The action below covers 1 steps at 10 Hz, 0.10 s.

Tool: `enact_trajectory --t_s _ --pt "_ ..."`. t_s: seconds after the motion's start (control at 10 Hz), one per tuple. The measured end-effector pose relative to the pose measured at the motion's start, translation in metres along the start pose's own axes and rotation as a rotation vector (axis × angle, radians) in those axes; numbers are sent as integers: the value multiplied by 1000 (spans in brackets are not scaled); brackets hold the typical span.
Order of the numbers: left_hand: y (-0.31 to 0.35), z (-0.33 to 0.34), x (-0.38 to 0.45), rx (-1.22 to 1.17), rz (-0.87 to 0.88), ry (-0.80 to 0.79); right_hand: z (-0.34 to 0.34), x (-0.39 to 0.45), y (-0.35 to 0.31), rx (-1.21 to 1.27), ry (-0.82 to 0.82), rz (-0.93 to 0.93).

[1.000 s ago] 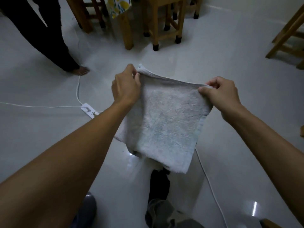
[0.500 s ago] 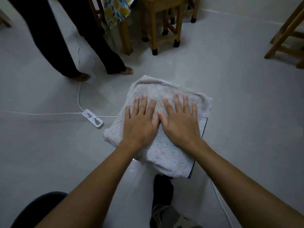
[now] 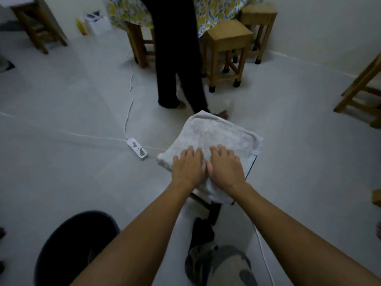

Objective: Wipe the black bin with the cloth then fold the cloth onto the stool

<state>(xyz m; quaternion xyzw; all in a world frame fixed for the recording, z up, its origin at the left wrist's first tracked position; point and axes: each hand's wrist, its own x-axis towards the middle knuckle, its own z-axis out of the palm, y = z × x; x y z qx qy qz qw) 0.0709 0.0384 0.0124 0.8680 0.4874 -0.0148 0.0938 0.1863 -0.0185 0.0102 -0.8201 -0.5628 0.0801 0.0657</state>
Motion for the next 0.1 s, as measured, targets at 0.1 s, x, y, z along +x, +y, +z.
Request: enact_trajectory --t_s 0.1 --pt "-20 -11 -45 42 -63 7 -8 -35 -24 -6 -29 -113"
